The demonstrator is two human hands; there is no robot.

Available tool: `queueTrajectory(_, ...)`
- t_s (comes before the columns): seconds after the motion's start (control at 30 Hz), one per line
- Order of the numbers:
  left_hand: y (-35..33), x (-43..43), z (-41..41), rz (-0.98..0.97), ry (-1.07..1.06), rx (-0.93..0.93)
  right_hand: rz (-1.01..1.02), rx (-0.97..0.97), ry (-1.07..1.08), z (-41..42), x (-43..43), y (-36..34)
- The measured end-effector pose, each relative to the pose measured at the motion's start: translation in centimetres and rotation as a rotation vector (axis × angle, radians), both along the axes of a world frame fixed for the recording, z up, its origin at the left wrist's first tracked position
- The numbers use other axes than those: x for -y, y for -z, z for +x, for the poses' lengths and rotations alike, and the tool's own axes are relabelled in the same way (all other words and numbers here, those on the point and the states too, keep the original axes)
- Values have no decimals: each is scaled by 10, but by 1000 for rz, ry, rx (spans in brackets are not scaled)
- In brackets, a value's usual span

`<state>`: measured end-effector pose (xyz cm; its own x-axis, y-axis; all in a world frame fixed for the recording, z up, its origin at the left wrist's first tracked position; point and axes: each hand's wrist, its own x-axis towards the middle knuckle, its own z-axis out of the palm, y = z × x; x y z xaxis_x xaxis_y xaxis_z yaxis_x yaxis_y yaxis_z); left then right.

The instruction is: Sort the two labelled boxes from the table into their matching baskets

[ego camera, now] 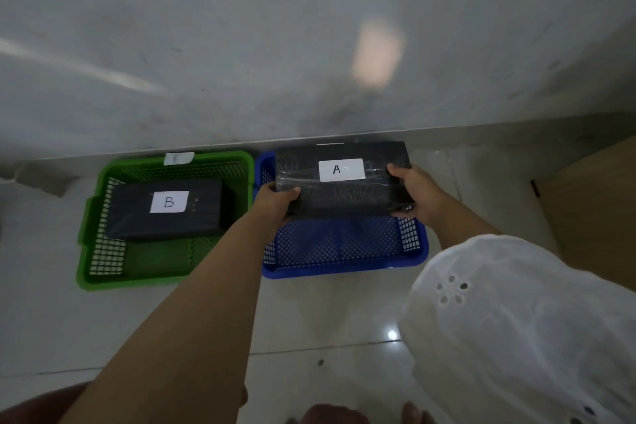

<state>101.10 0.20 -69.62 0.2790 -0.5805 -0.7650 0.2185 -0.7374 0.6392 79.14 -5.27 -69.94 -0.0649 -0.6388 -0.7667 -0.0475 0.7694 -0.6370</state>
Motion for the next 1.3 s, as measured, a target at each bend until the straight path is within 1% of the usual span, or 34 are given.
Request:
queueTrajectory(0.17,32,6,6,-17,54,-11,17,-39,-16,2,5,32)
queueTrajectory(0.5,75,0,19,85,246,2,79,-80,-60,8,1,74)
queueTrajectory(0.73,92,0,14,64,264,24,51,-86,-24,13,-4,91)
queueTrajectory(0.9,94,4,16,60,268,30,56,-61,-41,10,1,93)
queueTrajectory(1.0,86,5,19,78,315,56,51,-92,-66,8,2,88)
queueTrajectory(1.1,68,5,19,102,354,109,61,-114,-121,10,-1,68)
queueTrajectory(1.23,24,2,12,57,358,172,28,-98,-147,15,-2,28)
queueTrajectory(1.3,-6,1,10,30,392,228,-18,-124,-152,17,-3,2)
